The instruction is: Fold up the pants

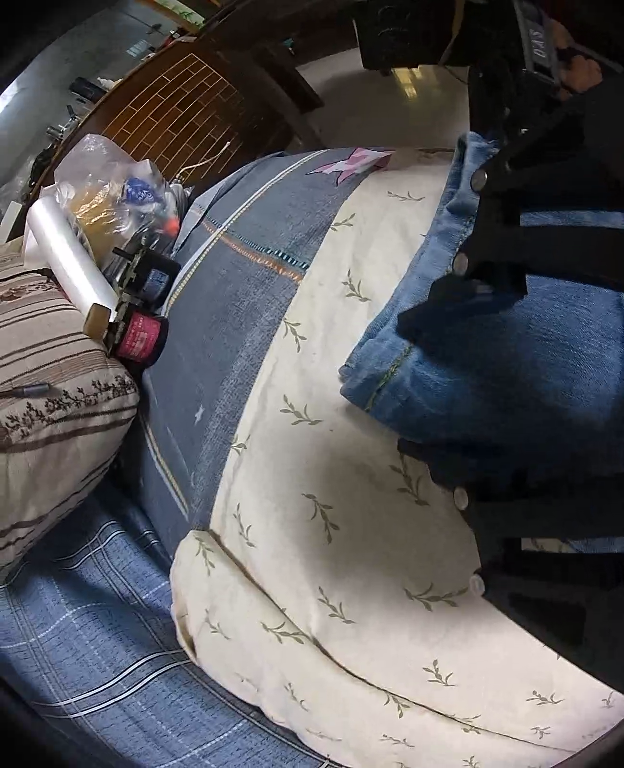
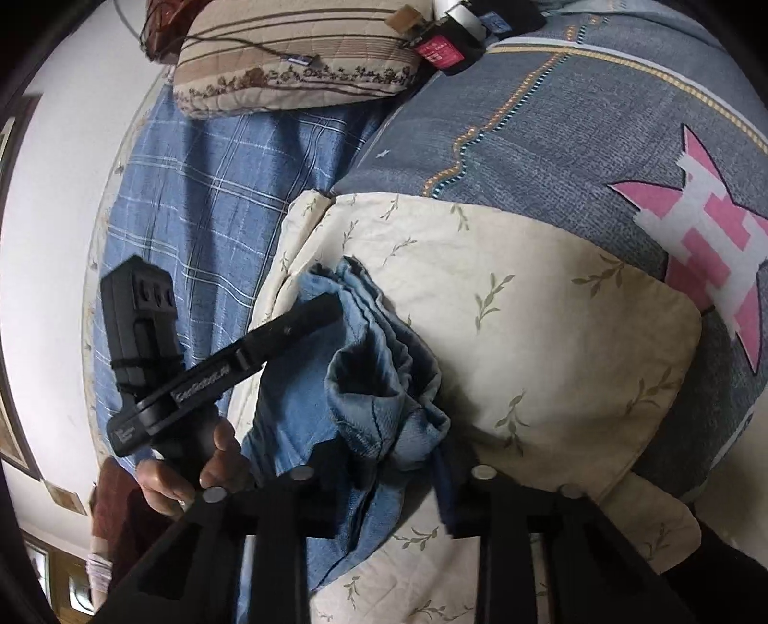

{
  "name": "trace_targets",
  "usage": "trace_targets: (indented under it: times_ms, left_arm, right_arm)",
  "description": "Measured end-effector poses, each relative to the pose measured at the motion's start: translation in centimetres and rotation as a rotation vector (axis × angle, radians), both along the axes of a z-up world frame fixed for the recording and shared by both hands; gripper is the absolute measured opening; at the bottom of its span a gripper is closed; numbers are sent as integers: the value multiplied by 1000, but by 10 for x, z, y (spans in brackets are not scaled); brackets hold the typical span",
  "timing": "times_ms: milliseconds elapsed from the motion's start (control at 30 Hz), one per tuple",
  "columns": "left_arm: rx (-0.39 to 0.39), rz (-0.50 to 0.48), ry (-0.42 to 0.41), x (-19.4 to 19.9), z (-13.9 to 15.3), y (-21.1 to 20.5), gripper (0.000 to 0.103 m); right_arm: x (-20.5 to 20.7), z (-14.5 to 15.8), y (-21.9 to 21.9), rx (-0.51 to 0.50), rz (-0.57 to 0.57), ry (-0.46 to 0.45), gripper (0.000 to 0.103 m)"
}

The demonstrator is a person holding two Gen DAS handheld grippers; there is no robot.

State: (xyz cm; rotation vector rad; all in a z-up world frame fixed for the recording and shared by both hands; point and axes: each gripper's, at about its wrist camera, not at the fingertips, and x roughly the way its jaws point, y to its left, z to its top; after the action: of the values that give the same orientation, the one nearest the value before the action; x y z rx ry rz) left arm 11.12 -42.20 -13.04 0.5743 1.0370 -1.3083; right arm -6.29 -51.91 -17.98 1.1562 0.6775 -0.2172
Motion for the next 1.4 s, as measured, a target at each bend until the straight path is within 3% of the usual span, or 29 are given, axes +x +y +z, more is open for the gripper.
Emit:
trace_targets:
  times_ms: [133,233,600,767,900,967,1033,1133,1233,1333,1367,1400]
  left_arm:
    - [-19,26,-25,0,1,4,28]
    - [-42,46,-18,2,5,9,23]
    - [-201,189,60,14,46,72,22]
    - [-217,311,68,32,53,137,24]
    - [-207,410,85,39,50,199,24]
    - [-209,462,84,37,48,232,30]
    - [-211,519,76,35,44,257,48]
    - [-228,636,77,29,33,301,52]
    - [-273,723,113,22,24,329,57]
    - [-286,758,111,18,26,336,58]
    - [-287,757,94,17,30,335,59]
    - [-292,760,73,15,32,335,61]
  right_arm:
    - [3,13,10,-77,19,-21,22]
    - [7,27,23,-160,42,-43,21]
    - [22,90,112,-615,192,-155,19]
    - [29,105,170,-775,308,-230,19]
    - [38,102,203,-794,412,-257,19]
    - [43,96,217,-776,463,-245,19]
    - [52,86,226,-747,519,-215,19]
    - [69,65,238,-657,617,-117,23]
    - [80,46,243,-580,684,-46,25]
    - [77,48,236,-550,693,-78,28]
    - [75,47,231,-519,697,-93,31]
    - [73,47,227,-482,704,-108,42]
